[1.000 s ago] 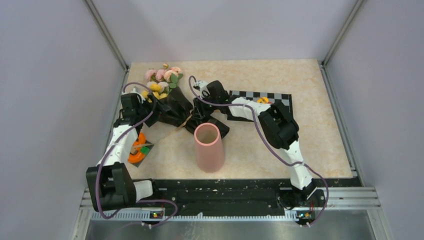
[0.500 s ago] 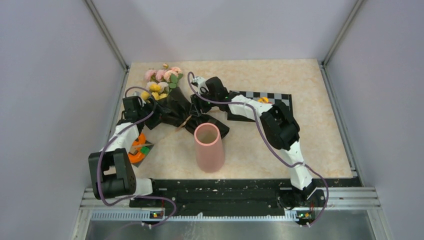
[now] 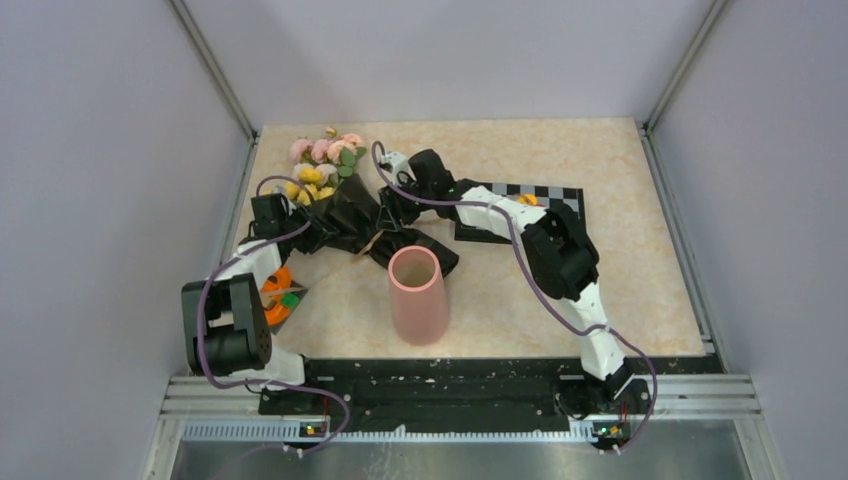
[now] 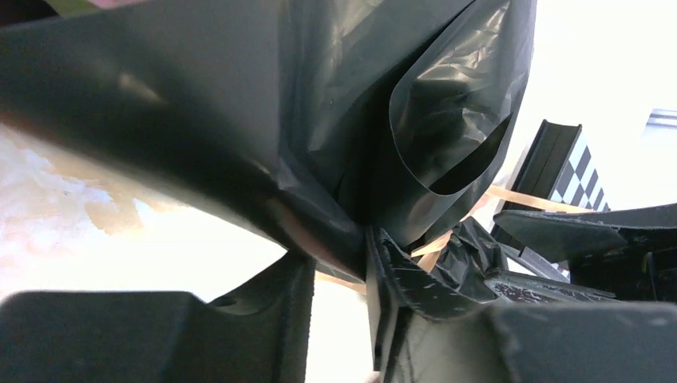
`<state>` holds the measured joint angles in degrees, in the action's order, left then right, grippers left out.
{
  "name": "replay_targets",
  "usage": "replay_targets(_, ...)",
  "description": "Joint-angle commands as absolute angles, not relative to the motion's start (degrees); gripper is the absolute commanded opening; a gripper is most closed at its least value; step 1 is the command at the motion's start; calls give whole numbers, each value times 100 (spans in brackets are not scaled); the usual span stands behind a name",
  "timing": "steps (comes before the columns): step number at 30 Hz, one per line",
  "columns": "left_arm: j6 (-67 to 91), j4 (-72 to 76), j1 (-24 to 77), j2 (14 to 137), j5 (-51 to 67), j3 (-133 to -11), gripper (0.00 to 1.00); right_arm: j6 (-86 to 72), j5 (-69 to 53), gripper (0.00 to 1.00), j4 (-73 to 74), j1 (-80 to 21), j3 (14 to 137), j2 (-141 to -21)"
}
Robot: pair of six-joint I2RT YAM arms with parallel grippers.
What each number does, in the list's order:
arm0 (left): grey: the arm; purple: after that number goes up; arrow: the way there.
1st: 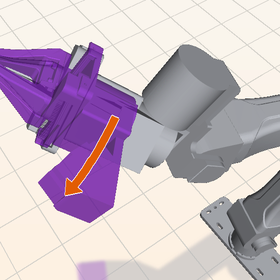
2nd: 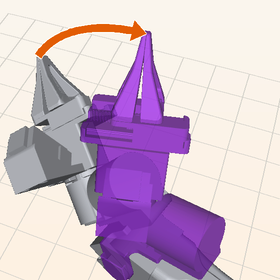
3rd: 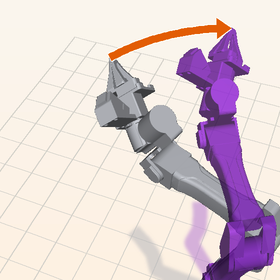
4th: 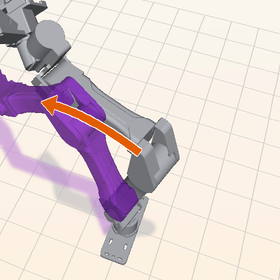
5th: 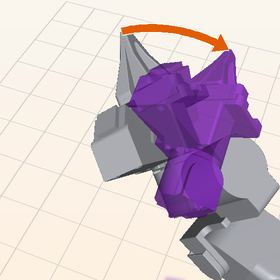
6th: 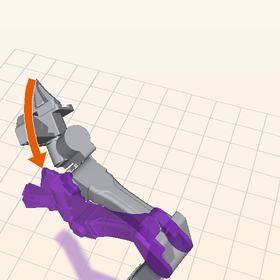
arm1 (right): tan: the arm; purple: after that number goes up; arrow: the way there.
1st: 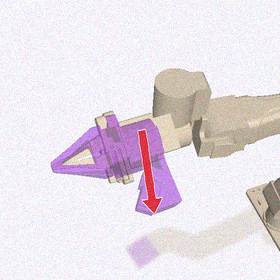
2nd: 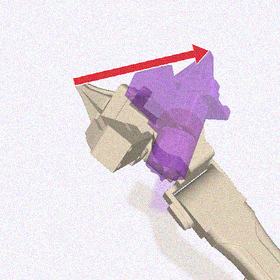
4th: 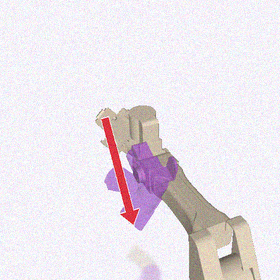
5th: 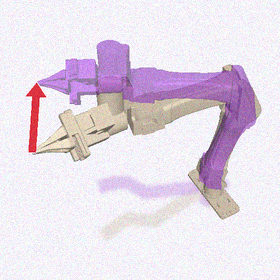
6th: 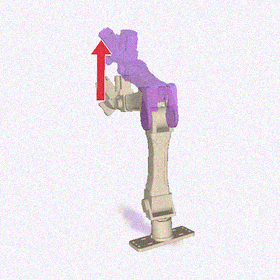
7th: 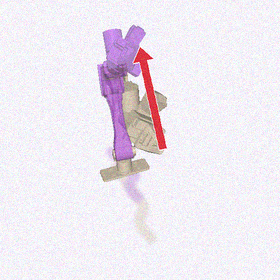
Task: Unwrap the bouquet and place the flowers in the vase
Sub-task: Untie the ribbon from the wrapping paper.
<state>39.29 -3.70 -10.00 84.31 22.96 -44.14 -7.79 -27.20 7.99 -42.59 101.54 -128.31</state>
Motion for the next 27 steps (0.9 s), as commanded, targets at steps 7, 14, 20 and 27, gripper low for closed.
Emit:
replay_targets(7, 3885, -45, -1028, 8508, 2330, -4306, 18, -615, -2786, 44, 764, -4351, 10564, -13088)
replay_targets(14, 3864, -79, -1028, 8557, 2284, -4377, 4, -468, -2778, 42, 809, -4422, 10597, -13210)
replay_targets(20, 3828, -138, -1045, 8560, 2229, -4403, 0, -399, -2762, 41, 787, -4487, 10559, -13245)
replay_targets(27, 3827, -143, -1072, 8567, 2263, -4425, 0, -409, -2681, 37, 673, -4491, 10551, -13360)
